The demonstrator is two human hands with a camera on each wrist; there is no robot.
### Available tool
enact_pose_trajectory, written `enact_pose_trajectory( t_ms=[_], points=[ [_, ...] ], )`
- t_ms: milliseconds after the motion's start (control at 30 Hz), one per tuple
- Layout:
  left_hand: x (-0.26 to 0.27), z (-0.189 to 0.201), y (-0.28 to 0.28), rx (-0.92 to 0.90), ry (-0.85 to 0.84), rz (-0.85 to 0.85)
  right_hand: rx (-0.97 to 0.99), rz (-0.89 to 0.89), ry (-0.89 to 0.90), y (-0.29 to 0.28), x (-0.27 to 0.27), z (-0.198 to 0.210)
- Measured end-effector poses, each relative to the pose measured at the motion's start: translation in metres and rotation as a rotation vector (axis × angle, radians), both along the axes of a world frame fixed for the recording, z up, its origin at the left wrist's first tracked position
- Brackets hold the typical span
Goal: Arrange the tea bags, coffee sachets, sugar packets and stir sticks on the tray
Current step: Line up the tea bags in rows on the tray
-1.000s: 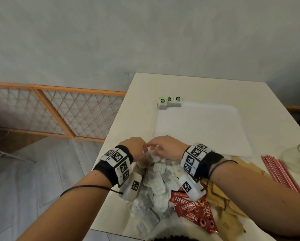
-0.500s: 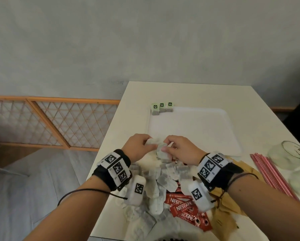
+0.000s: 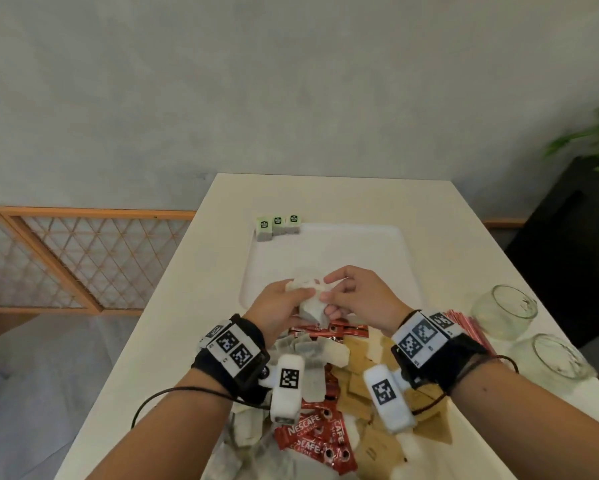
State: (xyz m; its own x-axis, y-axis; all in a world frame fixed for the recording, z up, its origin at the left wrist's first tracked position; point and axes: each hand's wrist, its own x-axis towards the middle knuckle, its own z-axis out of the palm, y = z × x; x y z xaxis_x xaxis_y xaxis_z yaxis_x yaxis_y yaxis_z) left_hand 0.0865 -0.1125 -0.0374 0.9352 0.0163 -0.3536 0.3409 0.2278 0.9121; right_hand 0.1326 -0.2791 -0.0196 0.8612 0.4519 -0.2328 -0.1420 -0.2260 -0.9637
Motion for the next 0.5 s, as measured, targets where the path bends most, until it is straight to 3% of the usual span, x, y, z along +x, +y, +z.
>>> enact_pose_trajectory(
  t_ms=[167,333,500],
  points=[
    [0.01,-0.006,0.005,-0.034,0.045,0.073,-0.06,0.042,0.004,-0.001,0.008,-0.004],
    [0.027,-0.002,0.033,0.019,0.033,0.063,-0.154,0.011,-0.107,0.021,0.014,-0.013],
    [0.036,-0.001,0.067,0.096,0.006,0.163,-0.201,-0.061,-0.152,0.045,0.021,-0.013]
  ],
)
